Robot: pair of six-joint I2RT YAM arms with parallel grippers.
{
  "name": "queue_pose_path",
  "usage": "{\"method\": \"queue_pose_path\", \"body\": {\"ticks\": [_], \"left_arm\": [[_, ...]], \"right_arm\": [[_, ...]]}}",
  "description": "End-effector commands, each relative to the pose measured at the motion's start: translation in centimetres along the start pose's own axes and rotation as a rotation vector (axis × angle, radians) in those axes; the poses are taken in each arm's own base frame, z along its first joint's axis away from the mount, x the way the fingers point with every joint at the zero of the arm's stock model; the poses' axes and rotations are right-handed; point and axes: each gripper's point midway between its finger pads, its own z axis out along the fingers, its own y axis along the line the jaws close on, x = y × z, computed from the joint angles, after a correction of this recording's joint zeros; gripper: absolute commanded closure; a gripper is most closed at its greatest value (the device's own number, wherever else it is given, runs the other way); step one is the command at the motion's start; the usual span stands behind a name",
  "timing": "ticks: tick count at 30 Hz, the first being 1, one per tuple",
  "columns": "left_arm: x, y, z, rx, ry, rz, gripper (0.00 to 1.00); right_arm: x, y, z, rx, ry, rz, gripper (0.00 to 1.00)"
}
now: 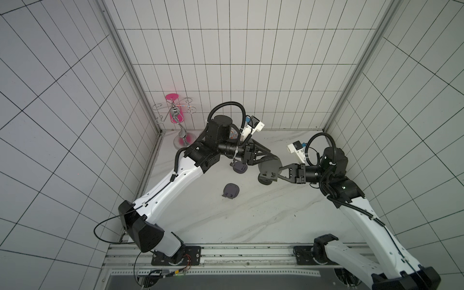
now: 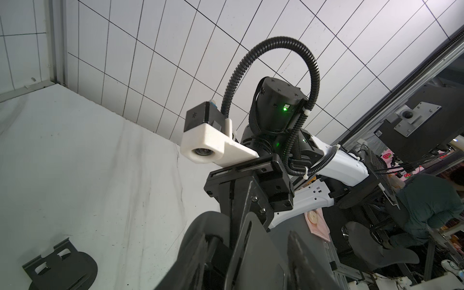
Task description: Open the phone stand
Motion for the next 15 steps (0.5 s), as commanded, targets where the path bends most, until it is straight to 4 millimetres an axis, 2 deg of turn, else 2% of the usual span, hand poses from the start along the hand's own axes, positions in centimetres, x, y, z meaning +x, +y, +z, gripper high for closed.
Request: {"method": "queue_pose_path", "body": {"ticks": [1,7,15], "left_arm": [[0.6,-0.6,0.8,0.052,0.036,0.010,0.48],[2.3,-1.4,1.7,0.080,0.100,0.010,0.55],[2.7,-1.7,1.9,0.085,0.111,0.018,0.84]], "right_arm": [[-0.5,2.2,-0.3,-0.032,-0.012,-0.075,1.00],[-0.9,2.2,-0.2,-0.031,-0.015,-0.081,1.00],[-1.2,1.8,-0.1,-0.026,-0.016,-0.074,1.00]]}}
